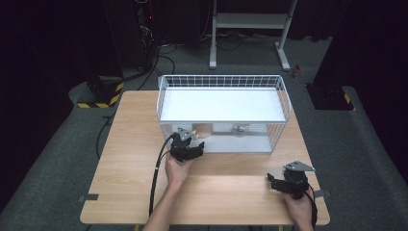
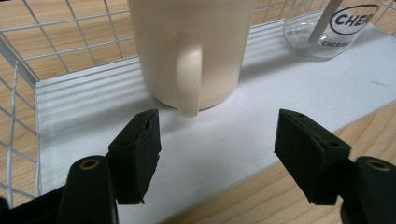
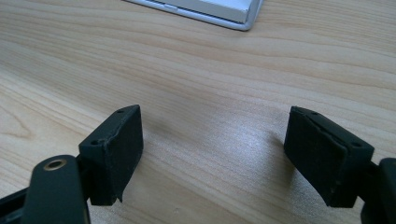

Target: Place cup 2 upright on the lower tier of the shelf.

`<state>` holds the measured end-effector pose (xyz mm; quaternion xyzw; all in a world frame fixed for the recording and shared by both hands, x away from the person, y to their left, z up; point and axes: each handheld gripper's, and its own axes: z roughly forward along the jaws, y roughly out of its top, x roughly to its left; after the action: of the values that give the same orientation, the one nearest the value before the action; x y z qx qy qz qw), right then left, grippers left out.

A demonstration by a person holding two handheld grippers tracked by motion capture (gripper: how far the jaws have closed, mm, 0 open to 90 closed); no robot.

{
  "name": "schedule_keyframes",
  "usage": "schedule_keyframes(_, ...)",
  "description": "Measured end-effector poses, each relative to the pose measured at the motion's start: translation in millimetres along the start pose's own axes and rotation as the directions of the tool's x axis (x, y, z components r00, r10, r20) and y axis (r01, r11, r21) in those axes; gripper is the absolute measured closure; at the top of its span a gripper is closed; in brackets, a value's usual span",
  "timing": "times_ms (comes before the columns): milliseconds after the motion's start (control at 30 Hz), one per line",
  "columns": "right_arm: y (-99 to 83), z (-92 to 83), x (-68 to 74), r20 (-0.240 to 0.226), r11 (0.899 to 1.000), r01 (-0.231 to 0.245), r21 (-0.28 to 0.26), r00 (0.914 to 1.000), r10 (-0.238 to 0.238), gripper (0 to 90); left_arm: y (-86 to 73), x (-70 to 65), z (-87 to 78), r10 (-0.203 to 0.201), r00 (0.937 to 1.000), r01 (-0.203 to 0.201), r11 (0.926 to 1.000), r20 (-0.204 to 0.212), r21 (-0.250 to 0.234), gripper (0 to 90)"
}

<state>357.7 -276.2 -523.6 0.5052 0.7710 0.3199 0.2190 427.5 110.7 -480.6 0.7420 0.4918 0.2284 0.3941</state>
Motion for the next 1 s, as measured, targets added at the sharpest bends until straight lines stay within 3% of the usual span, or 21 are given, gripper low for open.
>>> schedule_keyframes(400,0.0,0.1,-0.5,0.001,1.000,0.005,-0.002,1.0000,-0.005,19.9,-7.5,5.5,-10.2,-0.021,0.9993,0.021,0.9998,0.032,-0.005,26.0)
schedule_keyframes(1000,0.0,-0.1,0.2,0.000,1.000,-0.002,0.001,1.0000,0.002,19.9,-9.0,6.8,-31.9,-0.024,0.9987,0.026,0.9991,0.045,-0.033,22.3)
